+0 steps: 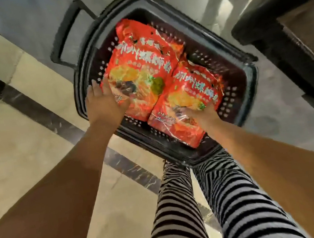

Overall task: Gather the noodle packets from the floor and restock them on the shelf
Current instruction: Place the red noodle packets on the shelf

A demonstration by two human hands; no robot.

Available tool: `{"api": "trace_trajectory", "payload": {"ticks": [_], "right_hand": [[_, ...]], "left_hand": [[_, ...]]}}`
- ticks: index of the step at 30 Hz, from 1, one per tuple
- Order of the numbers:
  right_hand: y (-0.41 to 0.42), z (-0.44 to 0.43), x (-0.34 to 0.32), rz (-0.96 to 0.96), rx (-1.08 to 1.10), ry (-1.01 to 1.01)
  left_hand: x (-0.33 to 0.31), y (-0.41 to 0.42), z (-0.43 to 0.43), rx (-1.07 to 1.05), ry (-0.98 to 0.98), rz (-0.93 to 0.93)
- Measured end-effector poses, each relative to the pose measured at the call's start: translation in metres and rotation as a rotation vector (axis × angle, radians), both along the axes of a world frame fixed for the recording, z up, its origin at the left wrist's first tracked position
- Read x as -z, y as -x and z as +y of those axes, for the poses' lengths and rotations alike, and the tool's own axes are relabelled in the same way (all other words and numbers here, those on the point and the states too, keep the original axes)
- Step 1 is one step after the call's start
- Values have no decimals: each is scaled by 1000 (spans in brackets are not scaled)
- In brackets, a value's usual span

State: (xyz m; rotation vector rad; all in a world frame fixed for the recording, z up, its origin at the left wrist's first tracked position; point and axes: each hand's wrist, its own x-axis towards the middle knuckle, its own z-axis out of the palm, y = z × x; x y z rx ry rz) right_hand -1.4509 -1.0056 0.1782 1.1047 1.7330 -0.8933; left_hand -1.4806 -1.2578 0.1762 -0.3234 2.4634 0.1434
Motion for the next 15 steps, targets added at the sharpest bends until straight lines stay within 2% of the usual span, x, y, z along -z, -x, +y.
{"api": "trace_trajectory", "payload": {"ticks": [4,6,9,11,15], "right_hand": [[-14,-4,44,-106,215,80],[-20,-5,51,-176,341,16],[-27,-5,65,-145,351,8],[-28,-3,65,-150,321,-44],[-31,0,63,-25,472,-60]], "left_hand": [[51,13,-1,86,47,67],[66,16,2,124,73,141],[74,15,9,23,19,242],[74,14,14,-46,8,225],[72,26,11,-172,-43,128]]}}
